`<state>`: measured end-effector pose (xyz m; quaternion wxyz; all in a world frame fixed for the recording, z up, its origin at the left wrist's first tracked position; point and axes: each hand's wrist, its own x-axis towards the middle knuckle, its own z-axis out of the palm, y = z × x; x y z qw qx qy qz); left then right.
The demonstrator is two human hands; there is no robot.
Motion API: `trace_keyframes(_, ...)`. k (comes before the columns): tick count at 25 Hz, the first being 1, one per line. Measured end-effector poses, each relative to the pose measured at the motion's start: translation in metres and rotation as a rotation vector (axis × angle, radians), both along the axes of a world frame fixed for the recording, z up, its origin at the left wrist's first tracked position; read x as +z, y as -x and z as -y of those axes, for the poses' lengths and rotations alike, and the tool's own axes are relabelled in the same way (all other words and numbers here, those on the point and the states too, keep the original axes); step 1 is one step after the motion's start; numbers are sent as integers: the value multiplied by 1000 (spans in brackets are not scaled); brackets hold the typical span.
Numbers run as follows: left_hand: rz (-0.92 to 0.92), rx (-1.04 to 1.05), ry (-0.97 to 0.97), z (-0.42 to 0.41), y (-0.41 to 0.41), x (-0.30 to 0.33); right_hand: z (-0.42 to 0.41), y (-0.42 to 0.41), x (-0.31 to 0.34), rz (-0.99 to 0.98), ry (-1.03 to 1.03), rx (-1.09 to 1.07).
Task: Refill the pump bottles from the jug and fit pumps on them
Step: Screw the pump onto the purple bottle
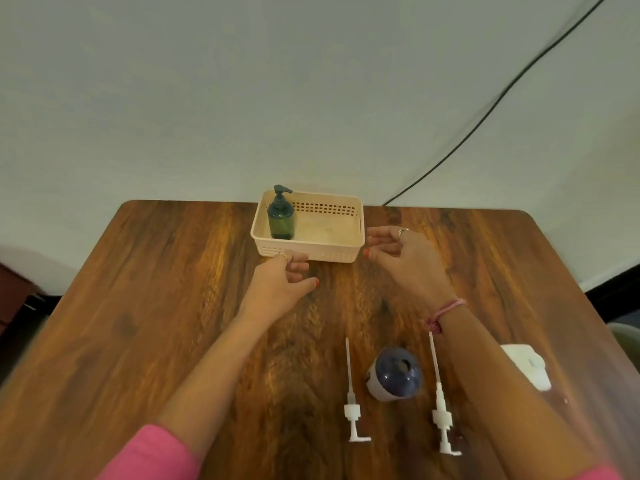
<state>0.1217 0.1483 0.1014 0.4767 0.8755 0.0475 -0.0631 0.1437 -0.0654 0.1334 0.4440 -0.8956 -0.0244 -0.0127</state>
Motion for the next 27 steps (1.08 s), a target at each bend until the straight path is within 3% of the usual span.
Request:
trace_keyframes(4,-100,-10,-82,33,55,-29,48,63,-18,3,-24,-54)
trace_keyframes(11,-428,10,-229,82,123,-98,91,138,-73,-63,-52,-111)
trace_keyframes(17,-451,101,-232,100,144,-123,103,158,-94,-89,-66,-114)
trace_keyframes(27,-413,393,-10,115,153,-144,99,175,-111,-74,-62,-30)
